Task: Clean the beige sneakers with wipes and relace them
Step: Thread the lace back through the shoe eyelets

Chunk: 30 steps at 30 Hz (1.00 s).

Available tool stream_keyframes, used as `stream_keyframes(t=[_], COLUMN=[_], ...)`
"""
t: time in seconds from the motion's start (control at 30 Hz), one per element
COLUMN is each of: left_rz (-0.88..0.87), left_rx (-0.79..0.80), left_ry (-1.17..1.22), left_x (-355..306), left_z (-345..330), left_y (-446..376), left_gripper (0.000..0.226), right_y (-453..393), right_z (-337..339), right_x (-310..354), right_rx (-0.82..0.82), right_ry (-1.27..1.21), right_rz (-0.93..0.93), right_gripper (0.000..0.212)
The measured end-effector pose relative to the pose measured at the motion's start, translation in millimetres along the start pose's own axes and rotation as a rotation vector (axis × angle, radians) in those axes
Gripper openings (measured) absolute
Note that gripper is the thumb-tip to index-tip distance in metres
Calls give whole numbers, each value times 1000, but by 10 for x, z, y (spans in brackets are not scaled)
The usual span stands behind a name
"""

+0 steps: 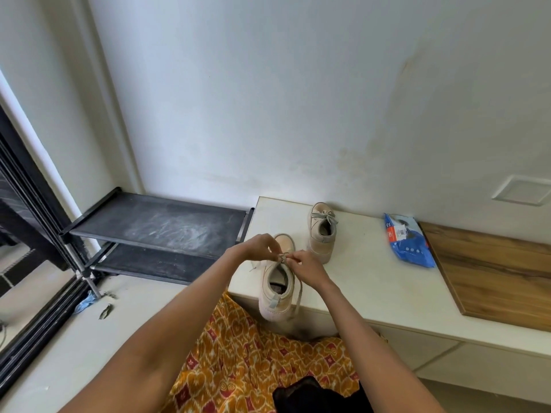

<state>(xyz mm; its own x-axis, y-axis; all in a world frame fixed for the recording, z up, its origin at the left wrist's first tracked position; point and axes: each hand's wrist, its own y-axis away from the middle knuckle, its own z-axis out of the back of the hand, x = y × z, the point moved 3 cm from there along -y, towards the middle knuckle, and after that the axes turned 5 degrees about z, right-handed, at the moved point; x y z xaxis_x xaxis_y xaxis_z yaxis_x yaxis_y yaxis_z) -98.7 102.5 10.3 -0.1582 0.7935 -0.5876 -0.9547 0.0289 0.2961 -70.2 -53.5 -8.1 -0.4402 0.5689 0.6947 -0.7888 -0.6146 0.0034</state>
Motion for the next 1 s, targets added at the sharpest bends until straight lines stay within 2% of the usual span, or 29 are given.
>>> stream_keyframes(t=[0.17,0.23,0.37,0.53,0.67,0.77,0.87,0.93,1.0], left_rz=[-67,-48,-10,52,91,67,32,21,17], left_rx=[-94,-45,140,315,352,297,193,92,-9], left_ry=[-21,32,138,146,135,61,-18,-56,-83], left_x=[-5,-3,-9,23,18,0,-87,-144,-174], left_z=[27,3,44,185,172,153,111,65,15], left_y=[34,20,43,65,80,82,64,47,33], left_gripper=[17,17,13,18,22,19,20,27,28], right_y=[48,86,124,124,146,110,109,98,81], right_z=[50,84,148,215,179,151,210,309,440], right_x=[-2,3,28,100,48,-6,-3,-15,-29], right_rx=[19,17,-89,-102,-89,14,93,-22,-221], right_ry=[-18,-10,201,363,332,118,-302,-580,-896], right_rz=[-4,3,16,65,35,-34,-131,-203,-254], right_gripper=[18,16,15,16,15,11,17,24,31])
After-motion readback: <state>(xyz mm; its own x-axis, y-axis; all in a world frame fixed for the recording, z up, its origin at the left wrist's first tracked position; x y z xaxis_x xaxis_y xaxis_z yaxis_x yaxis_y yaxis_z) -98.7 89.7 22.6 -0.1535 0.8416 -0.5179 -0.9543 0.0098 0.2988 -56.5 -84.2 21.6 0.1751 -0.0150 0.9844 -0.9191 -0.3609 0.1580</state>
